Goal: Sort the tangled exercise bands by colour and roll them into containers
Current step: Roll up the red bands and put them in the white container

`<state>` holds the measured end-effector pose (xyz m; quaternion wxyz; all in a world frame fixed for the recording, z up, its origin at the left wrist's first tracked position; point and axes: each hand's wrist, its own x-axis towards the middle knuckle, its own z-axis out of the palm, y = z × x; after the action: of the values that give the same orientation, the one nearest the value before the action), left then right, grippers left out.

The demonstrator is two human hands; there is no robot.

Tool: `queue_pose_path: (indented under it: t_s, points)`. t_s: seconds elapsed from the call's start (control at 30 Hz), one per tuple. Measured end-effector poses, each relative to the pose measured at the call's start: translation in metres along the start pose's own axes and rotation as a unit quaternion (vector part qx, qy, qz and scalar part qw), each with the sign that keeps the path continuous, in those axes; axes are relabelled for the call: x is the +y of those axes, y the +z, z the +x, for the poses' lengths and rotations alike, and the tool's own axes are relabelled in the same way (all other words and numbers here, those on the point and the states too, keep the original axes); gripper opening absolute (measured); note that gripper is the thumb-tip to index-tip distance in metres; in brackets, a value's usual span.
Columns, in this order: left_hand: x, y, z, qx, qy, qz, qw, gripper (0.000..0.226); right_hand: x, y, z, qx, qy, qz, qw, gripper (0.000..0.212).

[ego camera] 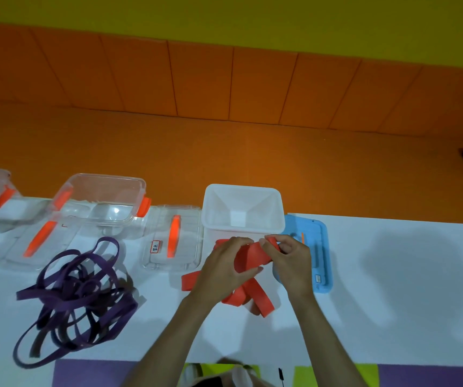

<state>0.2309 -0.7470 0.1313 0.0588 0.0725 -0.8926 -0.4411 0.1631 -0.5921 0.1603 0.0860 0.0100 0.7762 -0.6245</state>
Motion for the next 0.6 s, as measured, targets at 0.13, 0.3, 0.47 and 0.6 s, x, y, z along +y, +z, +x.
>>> queue_pose_path:
  t_s: [0.13, 0.3, 0.47, 0.6]
  points:
    - [-0.007, -0.007, -0.007, 0.042, -0.005, -0.053, 0.998, 0.053, -0.006, -0.003, -0.009, -0.056, 0.05, 0.053, 0.996, 0.012]
    - [-0.016, -0.023, -0.01, -0.037, -0.01, -0.033, 0.999, 0.058, -0.005, -0.007, -0.022, -0.111, 0.056, 0.098, 0.987, 0.011]
    - [-0.003, -0.025, -0.017, -0.042, 0.024, -0.008, 0.999, 0.062, -0.016, -0.009, -0.023, -0.066, 0.067, 0.124, 0.988, 0.019]
    - [0.012, -0.027, -0.018, 0.047, 0.052, -0.063, 0.996, 0.042, -0.03, -0.009, -0.025, -0.075, 0.064, 0.151, 0.984, 0.024]
